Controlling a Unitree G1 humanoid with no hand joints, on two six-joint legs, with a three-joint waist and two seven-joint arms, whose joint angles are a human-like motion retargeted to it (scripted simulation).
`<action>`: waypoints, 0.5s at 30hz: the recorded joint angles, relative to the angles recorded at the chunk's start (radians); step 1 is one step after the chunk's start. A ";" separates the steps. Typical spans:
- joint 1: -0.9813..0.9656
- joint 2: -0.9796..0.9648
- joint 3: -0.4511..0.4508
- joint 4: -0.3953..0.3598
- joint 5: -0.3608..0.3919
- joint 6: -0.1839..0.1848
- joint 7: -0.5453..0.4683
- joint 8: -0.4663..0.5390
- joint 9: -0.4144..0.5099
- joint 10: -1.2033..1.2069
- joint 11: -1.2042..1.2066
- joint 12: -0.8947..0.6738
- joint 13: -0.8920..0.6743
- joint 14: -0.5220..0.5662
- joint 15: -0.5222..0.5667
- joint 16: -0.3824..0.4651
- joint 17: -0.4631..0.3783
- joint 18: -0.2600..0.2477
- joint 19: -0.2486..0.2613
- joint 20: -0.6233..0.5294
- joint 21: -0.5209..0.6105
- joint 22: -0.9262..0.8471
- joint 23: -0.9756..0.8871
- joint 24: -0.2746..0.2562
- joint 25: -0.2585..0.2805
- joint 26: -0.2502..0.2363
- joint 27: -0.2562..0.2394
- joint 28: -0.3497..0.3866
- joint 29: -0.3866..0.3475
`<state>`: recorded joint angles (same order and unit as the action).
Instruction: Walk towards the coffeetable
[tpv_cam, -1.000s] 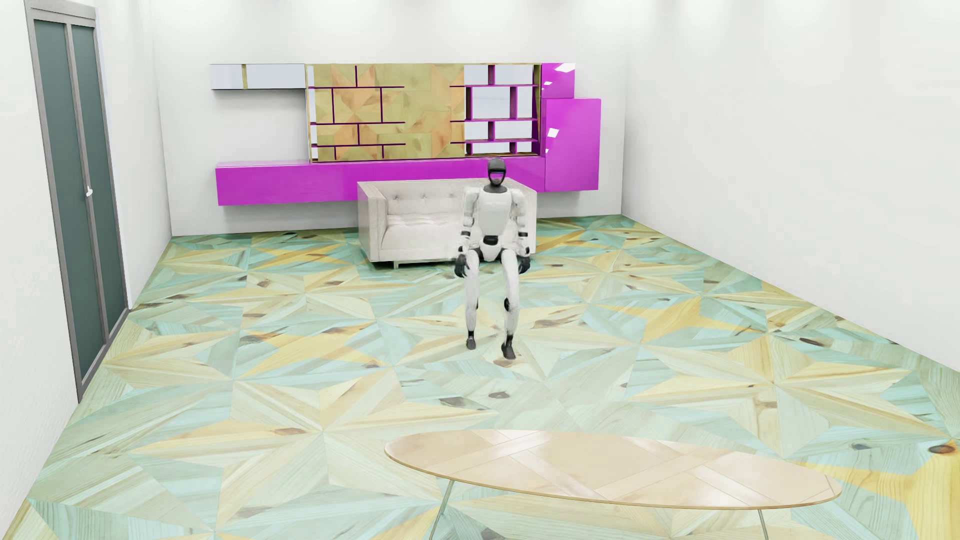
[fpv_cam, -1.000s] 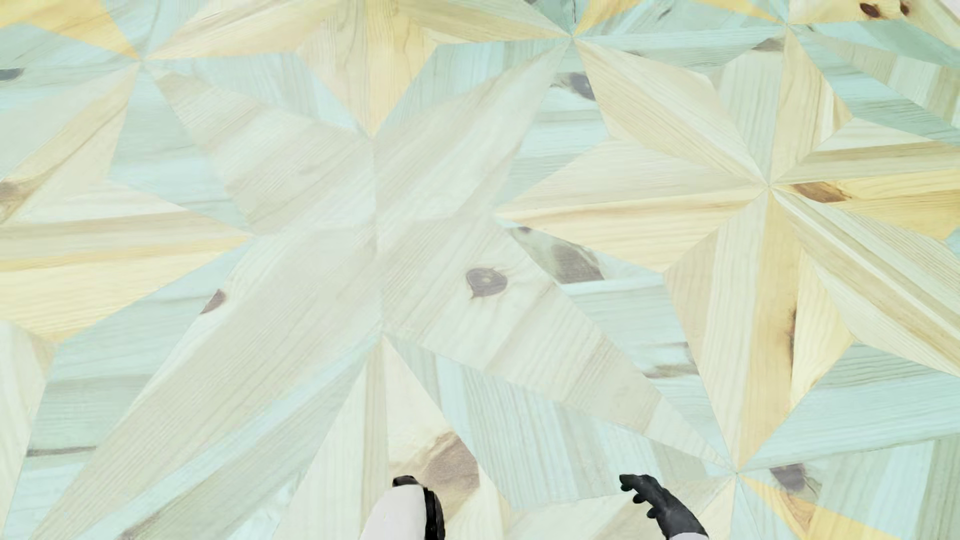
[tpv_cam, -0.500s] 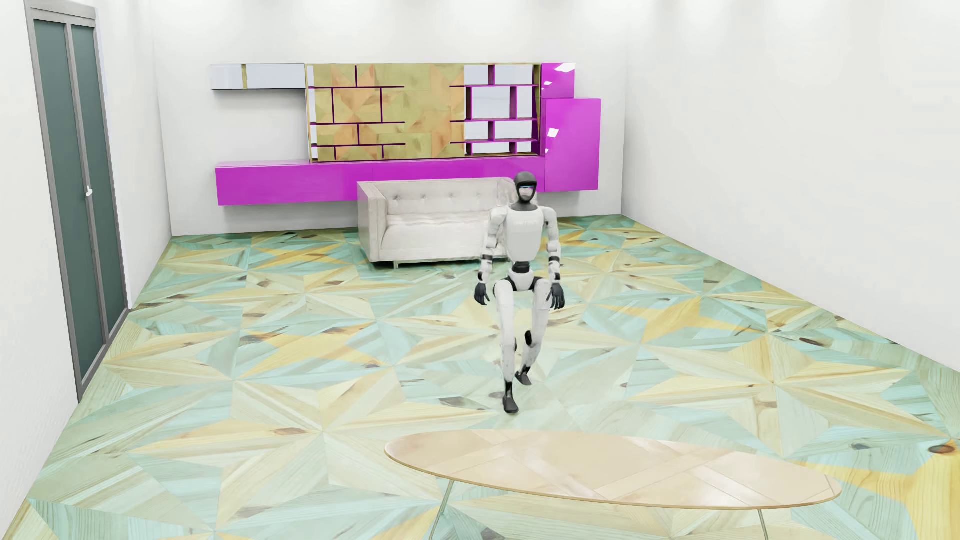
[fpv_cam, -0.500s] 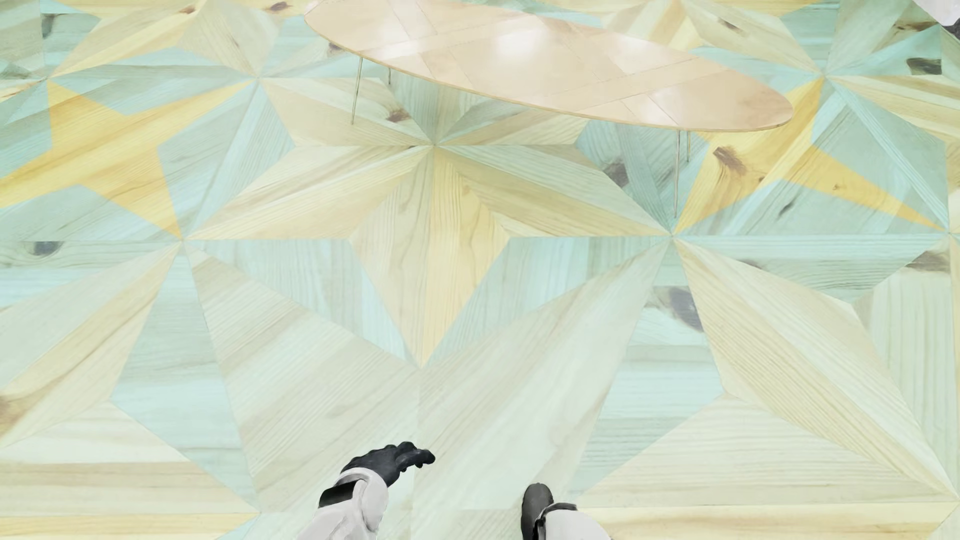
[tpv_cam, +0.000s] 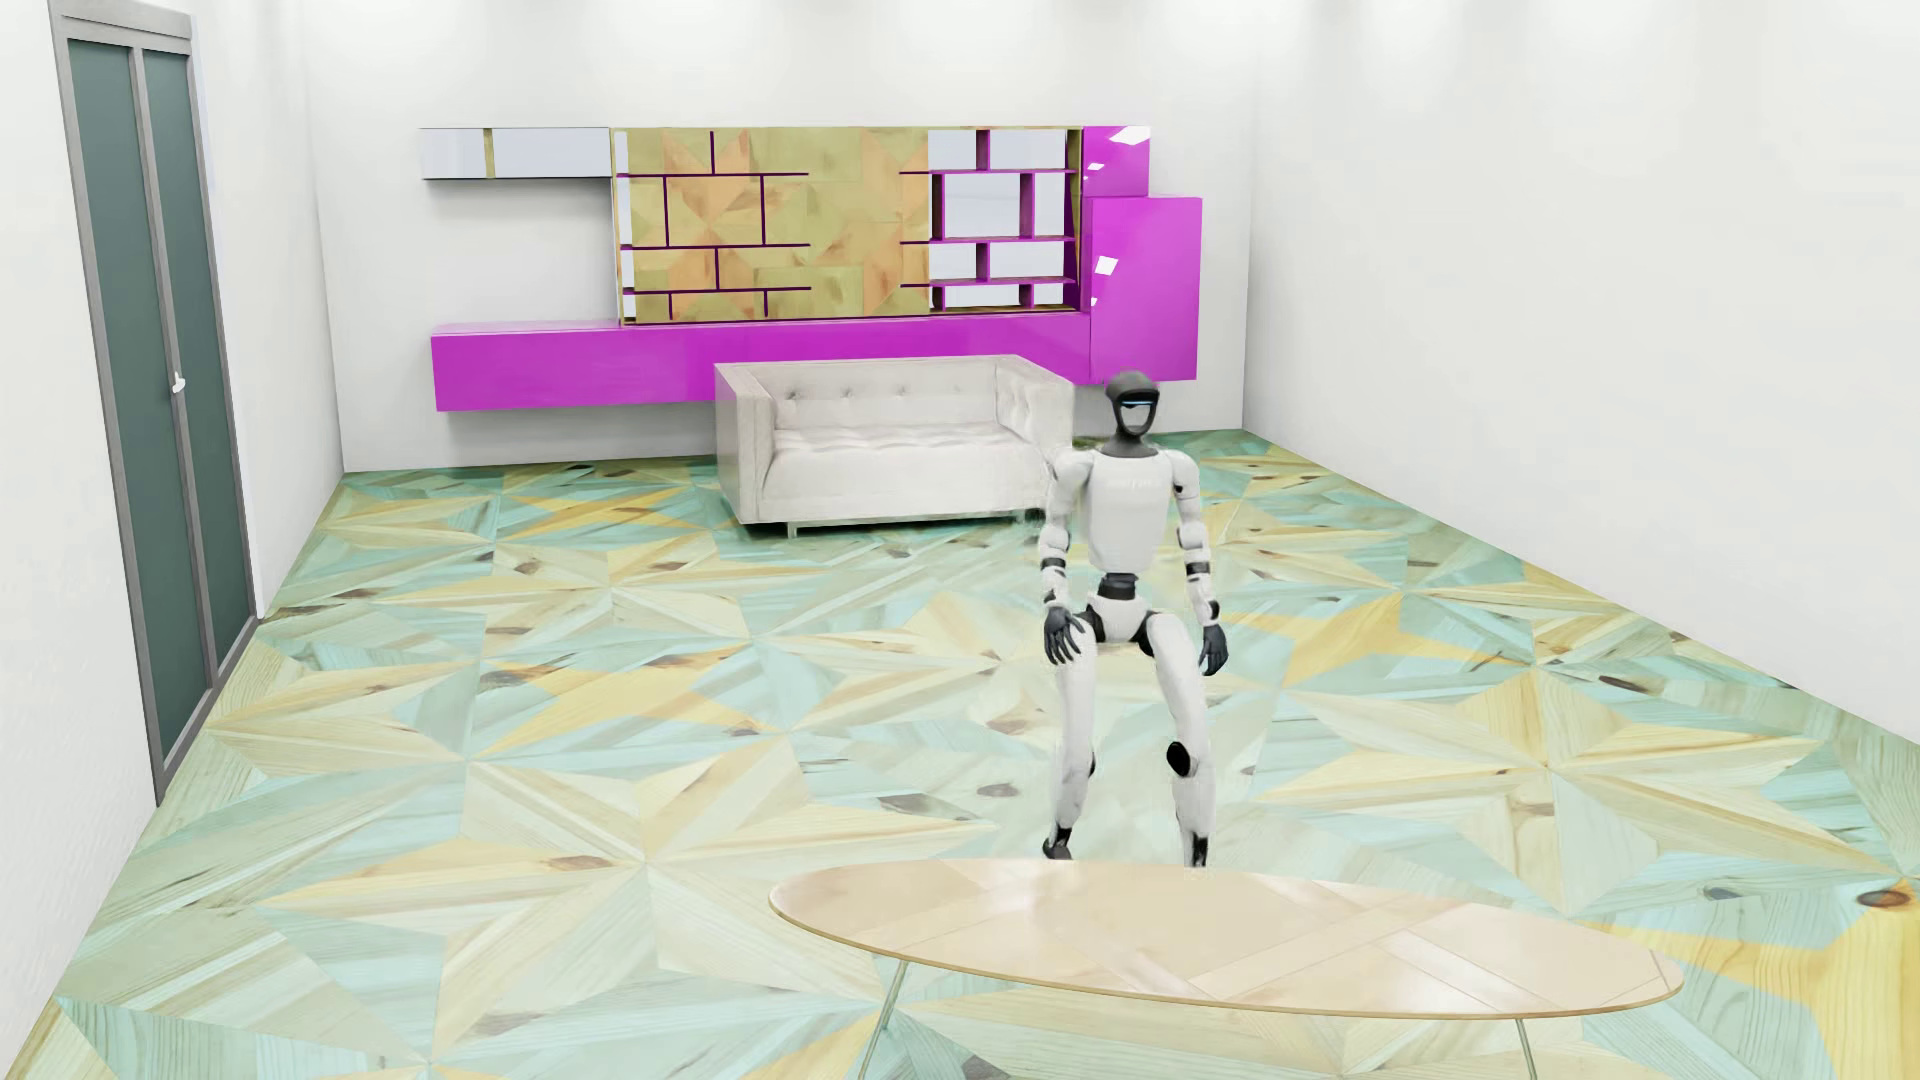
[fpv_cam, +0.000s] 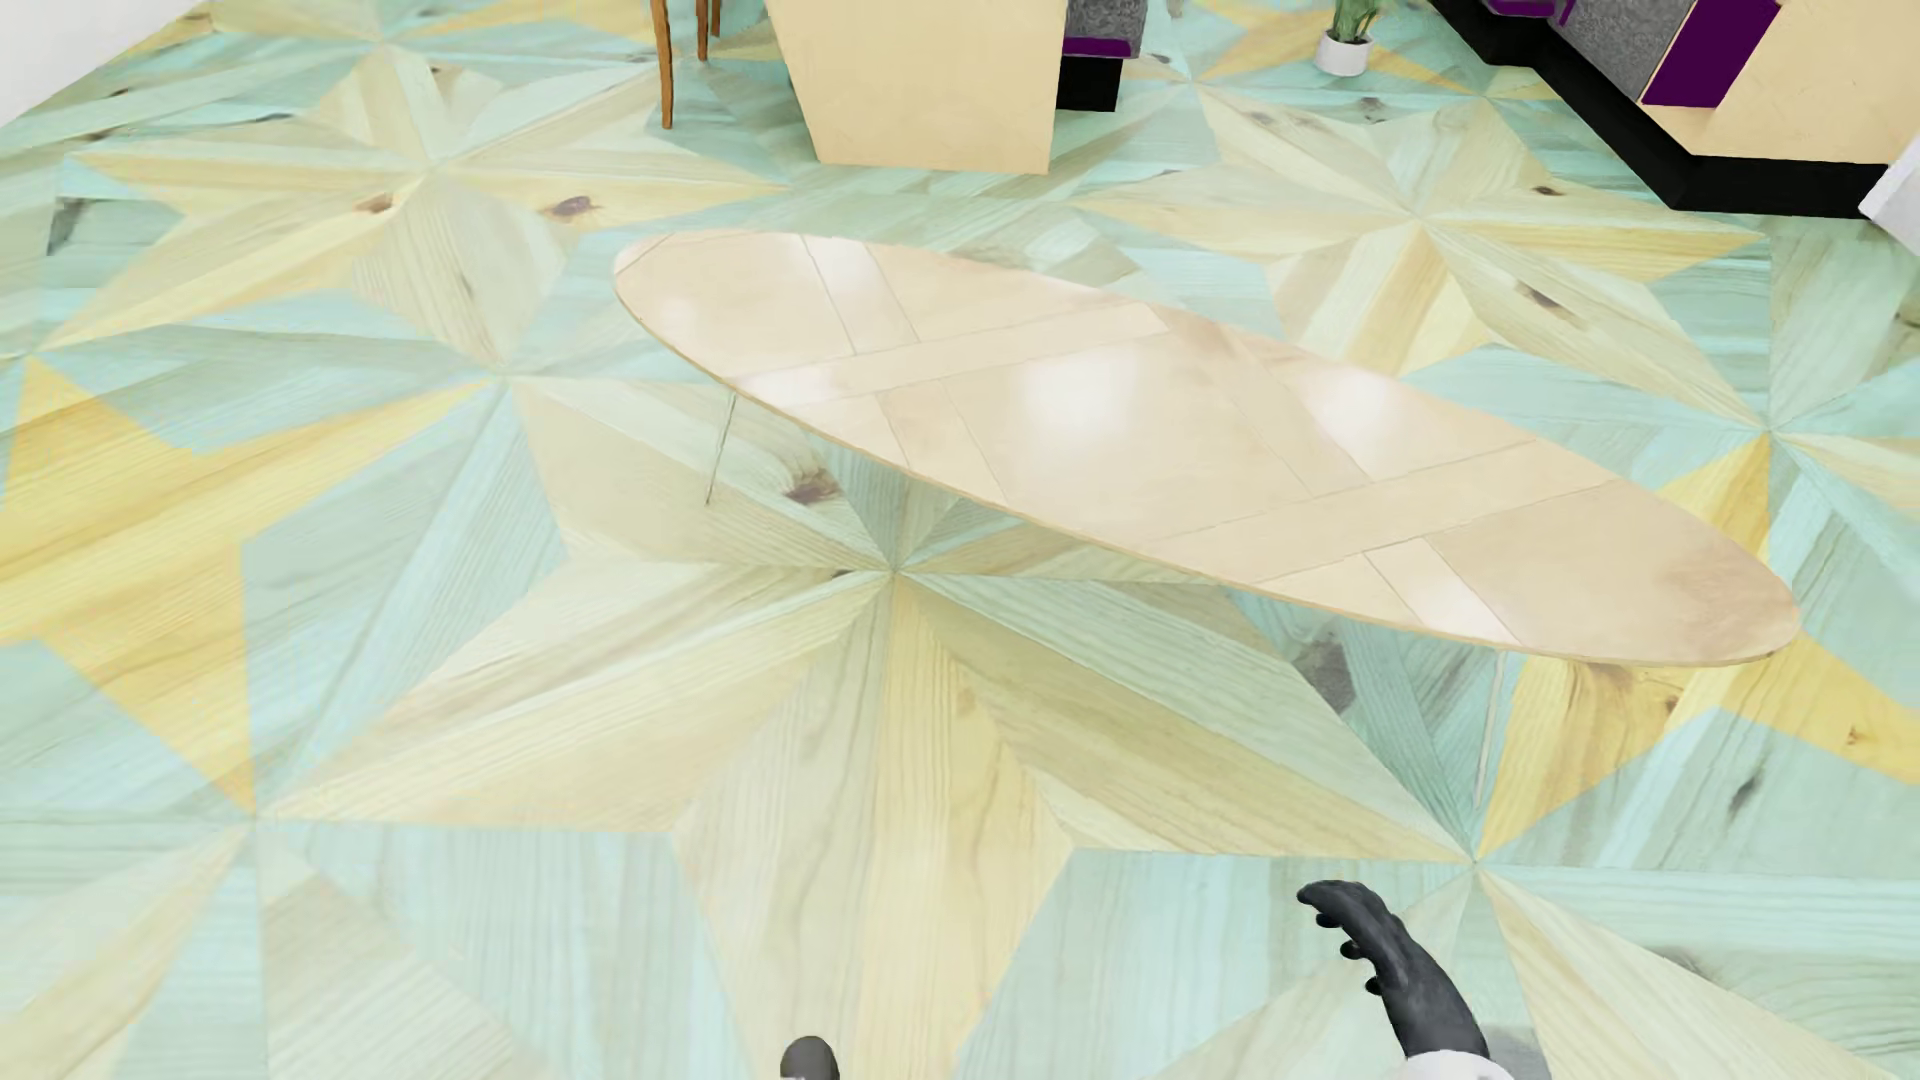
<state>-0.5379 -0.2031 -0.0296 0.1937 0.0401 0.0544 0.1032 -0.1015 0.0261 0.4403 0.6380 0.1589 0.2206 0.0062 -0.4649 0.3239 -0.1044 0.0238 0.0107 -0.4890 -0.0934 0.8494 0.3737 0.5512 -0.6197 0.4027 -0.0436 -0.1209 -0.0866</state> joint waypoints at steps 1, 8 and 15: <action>-0.001 -0.015 0.004 0.013 -0.024 0.000 0.044 0.038 0.004 0.041 0.116 0.064 -0.035 0.052 -0.054 -0.018 -0.023 0.009 0.020 0.032 0.005 -0.007 -0.051 -0.021 0.023 0.001 -0.014 0.063 -0.003; 0.228 -0.206 0.034 -0.039 -0.236 -0.062 0.192 -0.004 -0.014 0.007 0.323 -0.036 -0.152 -0.116 0.076 -0.100 0.016 -0.019 0.061 -0.009 0.082 0.008 0.297 -0.002 -0.139 0.006 0.204 0.044 0.133; 0.285 -0.075 0.028 -0.047 -0.231 -0.094 0.173 -0.096 -0.036 -0.006 -0.161 -0.139 -0.079 -0.167 0.209 -0.193 0.083 -0.057 0.060 0.370 -0.024 -0.265 0.504 -0.118 -0.153 -0.116 0.309 0.378 0.091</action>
<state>-0.2526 -0.2784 -0.0014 0.1468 -0.1906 -0.0391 0.2761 -0.1978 -0.0095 0.4345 0.4771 0.0203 0.1415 -0.1605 -0.2562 0.1312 -0.0216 -0.0332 0.0703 -0.1194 -0.1177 0.5841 0.8775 0.4329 -0.7732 0.2868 0.2653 0.2573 0.0046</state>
